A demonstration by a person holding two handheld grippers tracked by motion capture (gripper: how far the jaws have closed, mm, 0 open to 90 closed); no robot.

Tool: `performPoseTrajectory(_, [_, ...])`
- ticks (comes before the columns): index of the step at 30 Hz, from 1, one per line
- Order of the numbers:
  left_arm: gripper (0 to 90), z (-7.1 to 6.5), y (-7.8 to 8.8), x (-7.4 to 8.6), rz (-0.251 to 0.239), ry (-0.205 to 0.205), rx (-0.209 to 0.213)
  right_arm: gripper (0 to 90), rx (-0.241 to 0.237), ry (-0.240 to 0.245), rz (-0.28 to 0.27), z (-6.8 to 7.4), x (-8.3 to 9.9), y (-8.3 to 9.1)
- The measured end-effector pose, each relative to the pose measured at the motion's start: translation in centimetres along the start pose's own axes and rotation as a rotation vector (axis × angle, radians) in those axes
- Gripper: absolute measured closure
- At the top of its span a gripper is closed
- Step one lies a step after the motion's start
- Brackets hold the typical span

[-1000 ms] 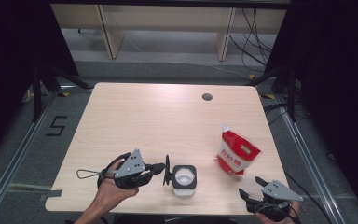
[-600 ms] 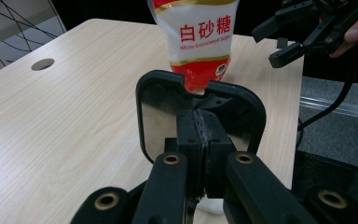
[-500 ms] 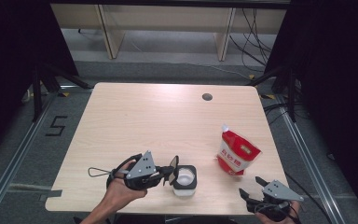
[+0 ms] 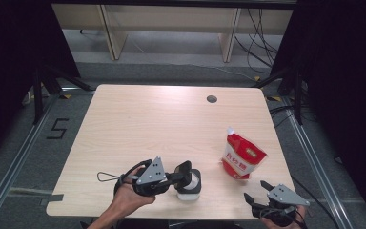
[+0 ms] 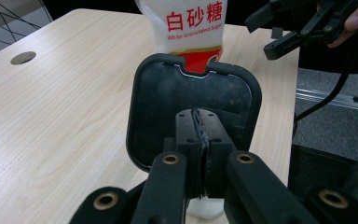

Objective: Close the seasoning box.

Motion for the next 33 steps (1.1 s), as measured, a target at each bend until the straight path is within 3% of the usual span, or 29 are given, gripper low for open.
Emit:
performPoseTrajectory(17, [86.9, -0.2, -2.0, 1.3, 0.051, 0.012, 0.016, 26.7, 0.009, 0.009, -0.01, -0.1, -0.1, 0.0])
performPoseTrajectory(22, [87.1, -0.2, -2.1, 1.3, 0.042, 0.023, 0.024, 26.7, 0.008, 0.009, -0.011, 0.0, -0.1, 0.0])
performPoseTrajectory(23, [87.1, -0.2, -2.1, 1.3, 0.042, 0.008, 0.025, 26.7, -0.002, -0.007, -0.001, 0.2, -0.1, 0.0])
performPoseTrajectory(24, [87.1, -0.2, -2.2, 1.3, 0.041, 0.023, 0.023, 26.7, -0.002, -0.007, -0.001, 0.2, -0.1, 0.0])
performPoseTrajectory(25, [86.7, -0.2, -2.1, 1.3, 0.042, 0.024, 0.022, 26.7, -0.002, -0.04, 0.016, 0.5, 0.0, 0.1])
performPoseTrajectory(28, [84.3, -0.2, -2.0, 1.2, 0.039, 0.033, 0.021, 26.7, -0.001, -0.04, 0.015, 0.5, 0.0, 0.1])
performPoseTrajectory(29, [80.1, -0.2, -2.0, 1.2, 0.038, 0.037, 0.027, 26.7, 0.0, -0.013, 0.004, 0.2, -0.1, 0.0])
performPoseTrajectory(33, [70.6, -0.1, -1.3, 0.8, 0.003, 0.074, 0.048, 26.6, 0.005, 0.004, -0.007, 0.0, -0.1, 0.0])
Point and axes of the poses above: each handheld gripper's, and its own axes: y roughly backward along the jaws, x roughly out of its underside, z roughly to its left, the point moved 8 cm from there along -y, roughly forward along the jaws, and after that the axes turned 15 degrees about y, right-handed, at the moved point
